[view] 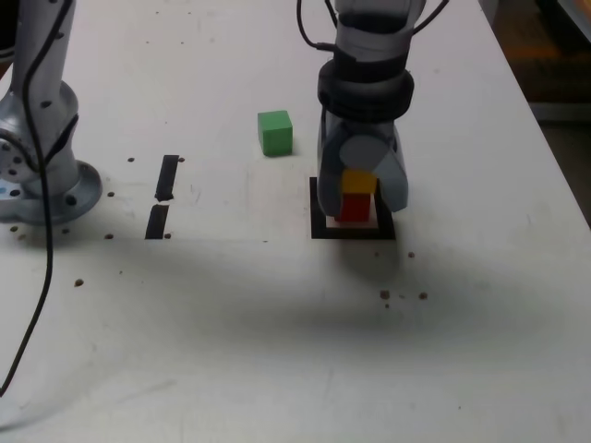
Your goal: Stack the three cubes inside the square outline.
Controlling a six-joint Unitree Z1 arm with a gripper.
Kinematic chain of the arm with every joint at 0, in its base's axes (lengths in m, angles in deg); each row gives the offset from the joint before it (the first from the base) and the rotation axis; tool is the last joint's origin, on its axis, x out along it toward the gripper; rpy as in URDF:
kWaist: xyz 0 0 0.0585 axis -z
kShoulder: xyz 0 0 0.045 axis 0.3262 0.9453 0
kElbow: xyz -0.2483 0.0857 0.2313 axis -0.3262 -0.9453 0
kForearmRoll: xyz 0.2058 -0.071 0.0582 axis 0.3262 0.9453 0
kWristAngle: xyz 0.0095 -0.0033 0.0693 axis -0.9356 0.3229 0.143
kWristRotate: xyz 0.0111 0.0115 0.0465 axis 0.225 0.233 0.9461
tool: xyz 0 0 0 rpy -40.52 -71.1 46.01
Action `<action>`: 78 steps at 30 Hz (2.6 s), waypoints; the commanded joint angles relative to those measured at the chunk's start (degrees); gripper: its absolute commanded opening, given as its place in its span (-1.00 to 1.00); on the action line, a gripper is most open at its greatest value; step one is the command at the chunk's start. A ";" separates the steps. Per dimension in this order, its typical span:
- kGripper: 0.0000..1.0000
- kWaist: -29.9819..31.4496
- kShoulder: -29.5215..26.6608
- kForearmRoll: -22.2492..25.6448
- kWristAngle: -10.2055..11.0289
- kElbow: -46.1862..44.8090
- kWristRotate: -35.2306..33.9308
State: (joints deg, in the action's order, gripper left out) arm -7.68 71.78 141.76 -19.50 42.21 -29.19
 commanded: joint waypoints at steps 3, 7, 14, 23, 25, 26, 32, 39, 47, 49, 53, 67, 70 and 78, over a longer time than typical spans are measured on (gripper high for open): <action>-0.51 -0.11 0.22 -0.27 0.56 -0.34 0.10; -0.48 -0.11 0.07 -0.32 1.03 -0.55 0.10; -0.39 -0.11 -0.15 0.00 0.96 -0.79 0.10; -0.35 -0.11 -0.72 0.45 0.52 -1.31 0.10; -0.35 -0.11 -0.78 0.53 0.49 -1.36 0.10; -0.34 -0.11 -0.79 0.57 0.49 -1.37 0.10; -0.09 -0.11 -0.83 0.92 0.06 -1.44 0.10; 0.48 -0.12 -0.98 1.06 -0.13 -1.52 0.11; 0.70 0.11 -1.86 2.00 0.36 -1.18 0.19; 0.76 0.19 -2.30 2.65 0.68 -1.05 0.15; 0.91 0.24 -3.65 4.59 1.33 -0.90 -0.22; 0.99 -0.15 -11.62 14.05 6.08 2.47 -2.35; 0.99 -1.94 -13.60 15.08 7.15 2.09 -2.52; 0.99 -8.58 -16.29 14.75 7.68 -2.24 -1.81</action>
State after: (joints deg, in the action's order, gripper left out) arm -15.22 56.10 156.53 -11.84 40.62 -31.25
